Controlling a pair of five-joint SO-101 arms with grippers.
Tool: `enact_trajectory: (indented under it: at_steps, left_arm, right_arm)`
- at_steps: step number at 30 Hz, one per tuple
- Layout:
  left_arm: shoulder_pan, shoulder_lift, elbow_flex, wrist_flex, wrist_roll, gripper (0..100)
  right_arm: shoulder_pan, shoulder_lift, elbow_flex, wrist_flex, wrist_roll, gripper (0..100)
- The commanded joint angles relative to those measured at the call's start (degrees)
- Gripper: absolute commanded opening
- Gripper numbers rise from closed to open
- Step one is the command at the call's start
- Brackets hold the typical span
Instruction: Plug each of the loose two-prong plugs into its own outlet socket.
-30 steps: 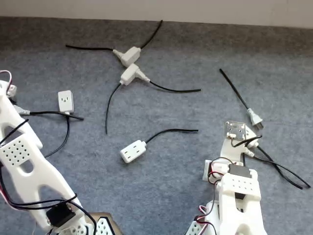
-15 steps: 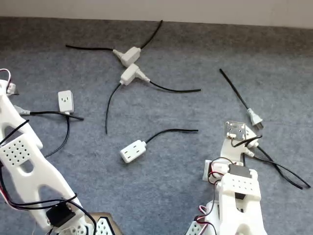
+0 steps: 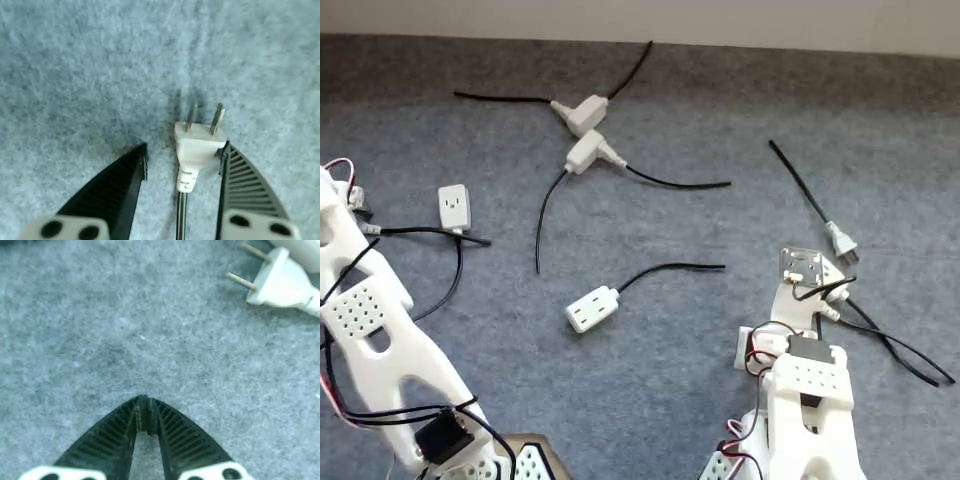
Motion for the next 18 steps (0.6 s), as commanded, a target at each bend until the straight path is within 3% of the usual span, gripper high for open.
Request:
enact_trajectory:
  at_steps: [1, 4, 9, 18]
  left_arm:
    - [-1.5, 0.0, -1.3, 0.4, 0.3, 23]
    - [-2.5, -0.1, -1.4, 0.4, -0.7, 14]
    - [-2.6, -0.1, -1.4, 0.4, -9.0, 2]
    - [0.3, -7.9, -1.4, 0.5, -18.0, 1]
  right_arm:
    - [0.1, -0.1, 0.0, -1.7, 0.1, 0.9]
    - [0.1, -0.1, 0.0, -1.7, 0.1, 0.9]
    - [0.1, -0.1, 0.0, -1.7, 0.1, 0.9]
    - [0.1, -0.1, 0.0, -1.7, 0.1, 0.9]
